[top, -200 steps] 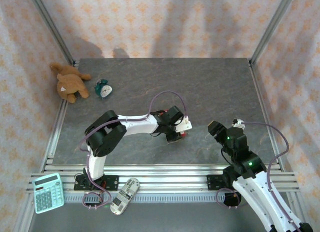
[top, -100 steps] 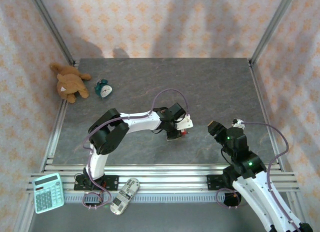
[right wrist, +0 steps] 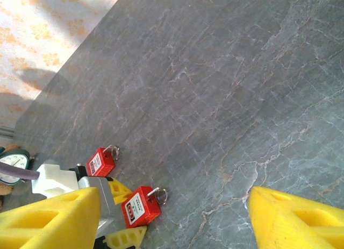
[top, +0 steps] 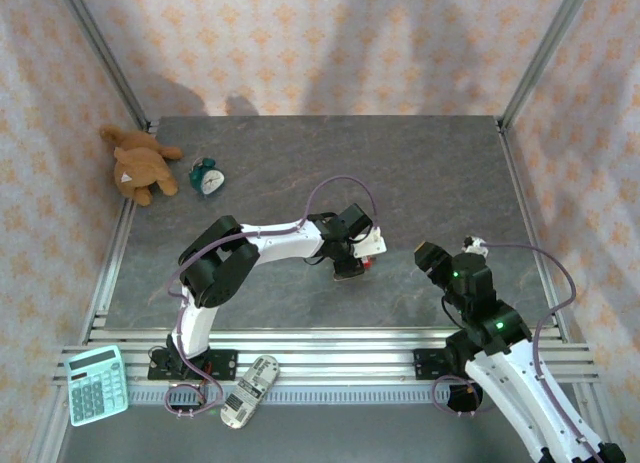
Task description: Unlock with the key
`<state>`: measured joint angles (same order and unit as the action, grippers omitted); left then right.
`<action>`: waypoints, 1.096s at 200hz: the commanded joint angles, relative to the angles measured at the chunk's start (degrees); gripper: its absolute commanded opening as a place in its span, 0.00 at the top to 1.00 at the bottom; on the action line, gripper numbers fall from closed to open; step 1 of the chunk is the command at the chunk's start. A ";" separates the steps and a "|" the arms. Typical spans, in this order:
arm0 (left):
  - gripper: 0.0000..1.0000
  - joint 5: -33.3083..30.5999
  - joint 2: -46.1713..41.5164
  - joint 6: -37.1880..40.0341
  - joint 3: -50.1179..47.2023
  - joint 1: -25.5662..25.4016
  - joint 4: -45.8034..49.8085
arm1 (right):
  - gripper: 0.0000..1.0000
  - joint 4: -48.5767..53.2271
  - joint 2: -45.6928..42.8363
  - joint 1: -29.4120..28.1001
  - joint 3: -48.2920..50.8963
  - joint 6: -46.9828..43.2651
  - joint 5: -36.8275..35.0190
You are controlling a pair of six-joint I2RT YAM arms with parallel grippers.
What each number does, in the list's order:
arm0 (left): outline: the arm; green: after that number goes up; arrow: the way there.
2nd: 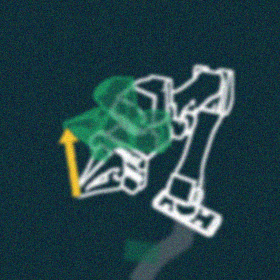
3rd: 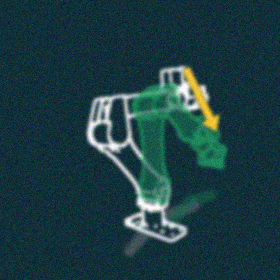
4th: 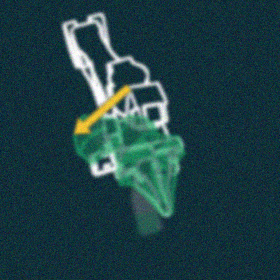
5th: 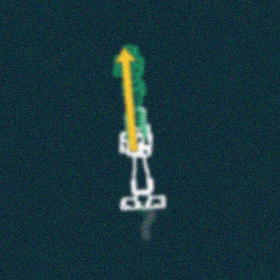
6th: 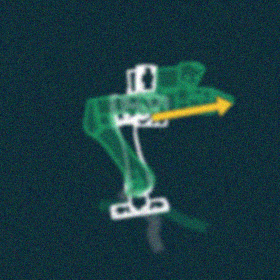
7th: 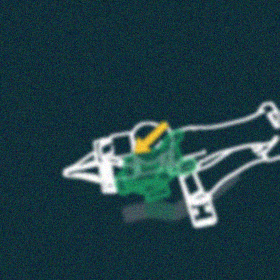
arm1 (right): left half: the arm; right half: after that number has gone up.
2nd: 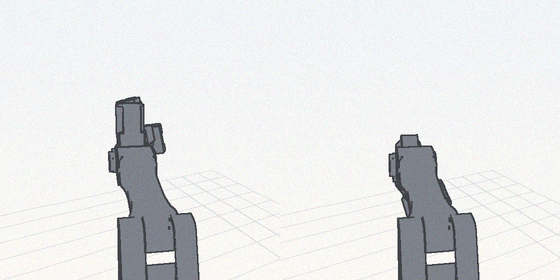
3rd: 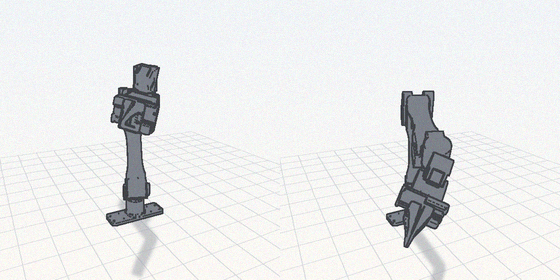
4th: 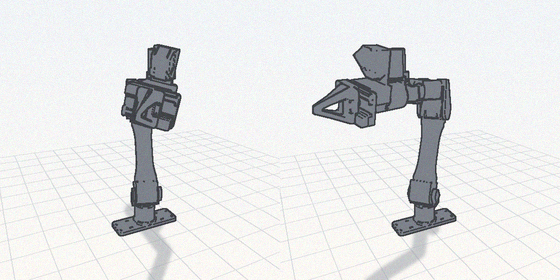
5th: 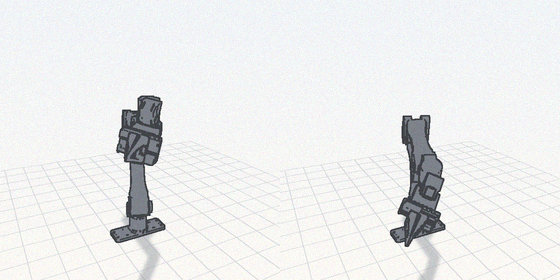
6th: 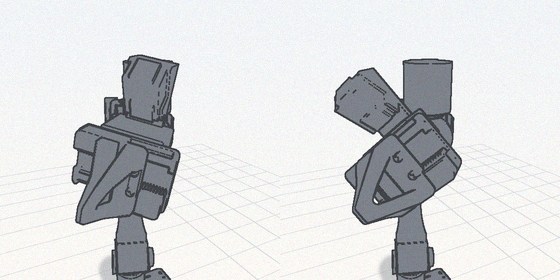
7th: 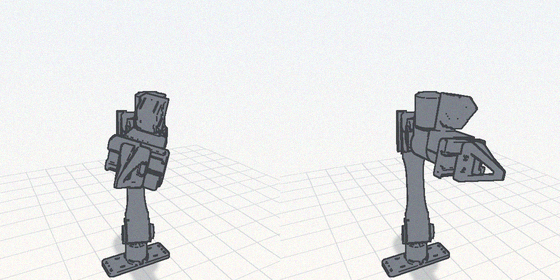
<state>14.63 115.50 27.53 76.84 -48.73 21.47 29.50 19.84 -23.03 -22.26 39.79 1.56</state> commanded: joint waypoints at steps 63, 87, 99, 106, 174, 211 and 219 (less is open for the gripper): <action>0.00 -9.63 -16.37 1.40 -1.41 1.80 0.46 | 0.26 -0.17 2.07 0.52 -4.29 -2.61 -0.34; 0.00 -12.12 -24.75 1.51 -5.68 1.81 -2.62 | 0.00 0.88 2.12 0.49 -7.70 -4.85 -1.21; 0.00 -14.84 -28.24 0.33 -7.61 1.88 -5.05 | 0.00 0.22 2.16 0.44 -8.60 -6.41 -1.81; 0.00 -16.25 -30.19 -0.96 -8.39 1.82 -5.69 | 0.00 -0.31 2.22 0.44 -9.13 -7.29 -1.59; 0.00 -27.01 -45.92 -17.17 -25.04 1.88 -22.88 | 0.01 -16.06 -0.01 0.46 -0.31 3.38 0.87; 0.00 -35.57 -53.87 -19.67 -37.35 1.80 -30.61 | 0.01 -9.64 0.13 0.44 -0.39 1.70 -14.11; 0.00 -36.90 -55.39 -18.98 -40.51 1.84 -33.72 | 0.01 -12.22 -0.18 0.44 0.64 0.18 -14.01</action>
<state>-14.50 64.42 10.94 43.09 -46.87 -1.37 20.25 20.84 -22.70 -22.57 41.54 -4.75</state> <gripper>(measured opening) 0.996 0.993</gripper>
